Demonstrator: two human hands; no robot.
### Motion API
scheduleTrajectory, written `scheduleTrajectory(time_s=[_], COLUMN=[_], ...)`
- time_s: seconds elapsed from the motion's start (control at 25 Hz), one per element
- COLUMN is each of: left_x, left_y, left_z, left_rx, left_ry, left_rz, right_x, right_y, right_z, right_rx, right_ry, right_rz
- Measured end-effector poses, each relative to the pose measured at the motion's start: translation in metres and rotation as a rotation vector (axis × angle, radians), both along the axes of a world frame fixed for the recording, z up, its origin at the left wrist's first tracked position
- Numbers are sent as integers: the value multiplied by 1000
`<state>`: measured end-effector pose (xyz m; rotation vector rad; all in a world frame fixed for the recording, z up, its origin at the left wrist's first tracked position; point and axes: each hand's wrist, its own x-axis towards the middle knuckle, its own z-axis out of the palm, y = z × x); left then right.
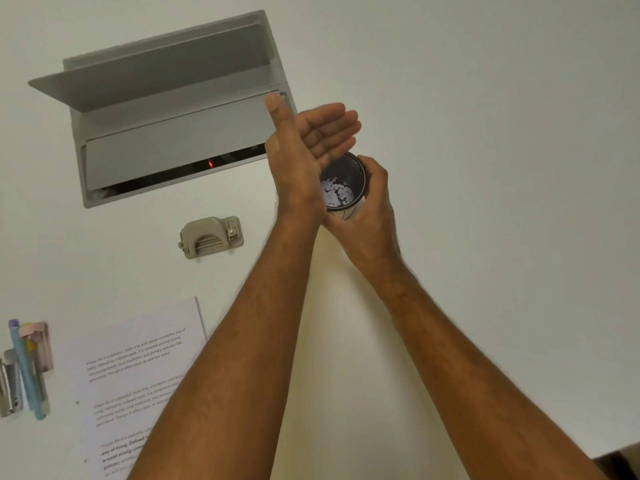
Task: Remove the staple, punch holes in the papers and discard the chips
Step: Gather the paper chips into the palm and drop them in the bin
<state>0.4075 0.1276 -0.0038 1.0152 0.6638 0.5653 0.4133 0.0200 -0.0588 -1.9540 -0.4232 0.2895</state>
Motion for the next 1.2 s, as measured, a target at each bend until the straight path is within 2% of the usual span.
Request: scheduleTrajectory(time_s=[0.12, 0.44, 0.56, 0.68, 0.92, 1.04, 1.2], left_x=[3, 3, 7, 12, 15, 15, 10], left_y=[-8, -17, -20, -19, -18, -21, -24], left_z=[-6, -15, -19, -20, -9, -5, -2], left_rx=[212, 471, 606, 736, 644, 655, 607], left_ry=[78, 62, 138, 203, 302, 331, 218], left_rz=[-46, -54, -47, 48, 220, 182, 107], right_x=[1, 2, 1, 0, 0, 0, -3], right_y=[1, -1, -1, 0, -3, -3, -5], right_z=[-2, -6, 0, 10, 11, 15, 15], right_rx=[-15, -4, 65, 188, 7, 8, -19], right_ry=[35, 93, 227, 401, 234, 219, 190], right_rz=[8, 42, 43, 28, 50, 56, 19])
